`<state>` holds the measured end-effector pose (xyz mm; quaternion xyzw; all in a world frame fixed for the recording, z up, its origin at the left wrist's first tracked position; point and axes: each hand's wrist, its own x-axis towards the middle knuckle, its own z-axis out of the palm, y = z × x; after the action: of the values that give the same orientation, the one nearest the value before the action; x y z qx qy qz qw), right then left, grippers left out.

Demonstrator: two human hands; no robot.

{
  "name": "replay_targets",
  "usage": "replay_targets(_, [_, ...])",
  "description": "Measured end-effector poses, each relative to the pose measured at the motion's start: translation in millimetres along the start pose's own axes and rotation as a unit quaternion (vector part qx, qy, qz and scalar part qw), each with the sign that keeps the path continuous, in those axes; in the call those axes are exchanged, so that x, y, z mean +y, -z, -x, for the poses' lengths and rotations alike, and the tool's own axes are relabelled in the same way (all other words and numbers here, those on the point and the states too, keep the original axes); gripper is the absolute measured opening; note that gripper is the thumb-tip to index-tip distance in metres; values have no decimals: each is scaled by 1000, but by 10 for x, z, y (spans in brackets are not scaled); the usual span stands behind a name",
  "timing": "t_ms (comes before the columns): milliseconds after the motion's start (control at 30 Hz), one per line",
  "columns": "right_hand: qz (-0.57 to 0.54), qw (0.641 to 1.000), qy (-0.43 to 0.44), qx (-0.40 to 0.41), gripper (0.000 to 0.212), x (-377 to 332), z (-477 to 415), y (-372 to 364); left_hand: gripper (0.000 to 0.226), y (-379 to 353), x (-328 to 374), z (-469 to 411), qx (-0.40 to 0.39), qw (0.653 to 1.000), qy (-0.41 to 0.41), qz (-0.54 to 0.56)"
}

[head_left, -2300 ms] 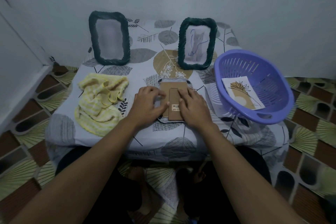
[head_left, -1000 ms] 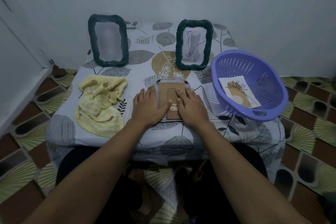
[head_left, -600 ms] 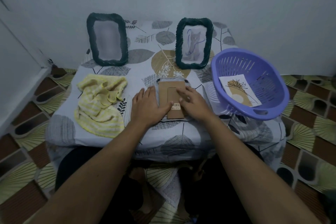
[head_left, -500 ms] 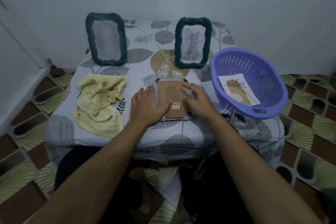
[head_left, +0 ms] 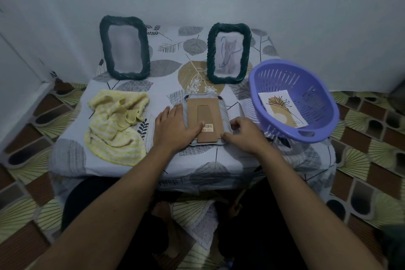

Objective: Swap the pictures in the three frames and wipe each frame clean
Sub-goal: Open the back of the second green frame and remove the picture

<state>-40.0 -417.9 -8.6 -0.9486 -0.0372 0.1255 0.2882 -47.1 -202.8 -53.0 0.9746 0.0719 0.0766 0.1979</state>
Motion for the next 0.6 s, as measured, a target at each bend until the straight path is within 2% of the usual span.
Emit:
replay_targets(200, [39,999,-14,-3,27,-55,0,-10,101,7,-1,-7,-3,1000,2,7])
replay_targets(433, [63,998,-10,-11,15,-121,38,-20,102,8,-8,0,-6,1000,3,6])
replay_targets(600, [62,997,-40,-14,21,-211,31,-21,100,-1,1,0,-1,1000,1,13])
